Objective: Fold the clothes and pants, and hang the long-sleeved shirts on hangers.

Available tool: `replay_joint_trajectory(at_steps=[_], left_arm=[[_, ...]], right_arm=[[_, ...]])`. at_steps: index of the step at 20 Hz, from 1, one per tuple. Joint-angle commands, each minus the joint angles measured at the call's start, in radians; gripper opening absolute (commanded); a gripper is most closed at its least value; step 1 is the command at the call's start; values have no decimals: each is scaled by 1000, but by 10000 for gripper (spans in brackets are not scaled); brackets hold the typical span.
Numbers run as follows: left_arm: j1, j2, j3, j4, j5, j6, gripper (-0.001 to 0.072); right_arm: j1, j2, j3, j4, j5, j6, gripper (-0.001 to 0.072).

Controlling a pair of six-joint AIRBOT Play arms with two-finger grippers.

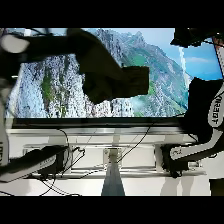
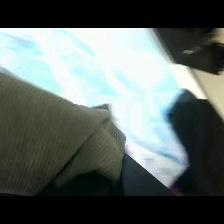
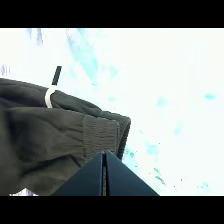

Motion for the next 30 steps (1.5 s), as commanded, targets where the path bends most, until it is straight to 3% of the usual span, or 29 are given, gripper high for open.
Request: replay_joint_trajectory(at_steps=[1, 5, 11, 13, 15, 19, 20, 21, 22, 23, 25, 27, 30], left_arm=[[218, 109, 0, 290, -201, -82, 16], [280, 156, 0, 359, -210, -69, 16], [27, 44, 0, 358, -160, -70, 16], [-116, -32, 0, 340, -30, -105, 17], [-256, -122, 0, 243, 176, -238, 17], [-530, -302, 0, -76, 547, -260, 33], [-590, -333, 0, -121, 611, -259, 118], [-637, -352, 0, -119, 670, -257, 340], [-673, -364, 0, -104, 732, -229, 608], [-687, -365, 0, -83, 771, -193, 720], [-675, -351, 0, -48, 780, -132, 720], [-628, -321, 0, 48, 743, -127, 720], [-519, -271, 0, 216, 596, -128, 718]], right_arm=[[-9, 2, 1, 0, -18, 0, 30], [6, 2, 1, 0, -26, 0, 30], [29, 1, 1, 0, -46, -6, 30], [39, 1, 1, 1, -55, -6, 30], [47, 1, 1, 1, -64, -6, 30], [52, 1, 1, -1, -66, -7, 30], [52, 1, 1, -8, -70, -8, 30], [52, 1, 1, -18, -74, -21, 30], [51, 1, 1, -37, -76, -40, 30], [48, 1, 1, -70, -77, -46, 30], [30, 1, 0, -119, -74, -53, 30], [-12, 1, -28, -121, -50, -102, 29], [-103, 1, -163, -50, 4, -163, 29]])
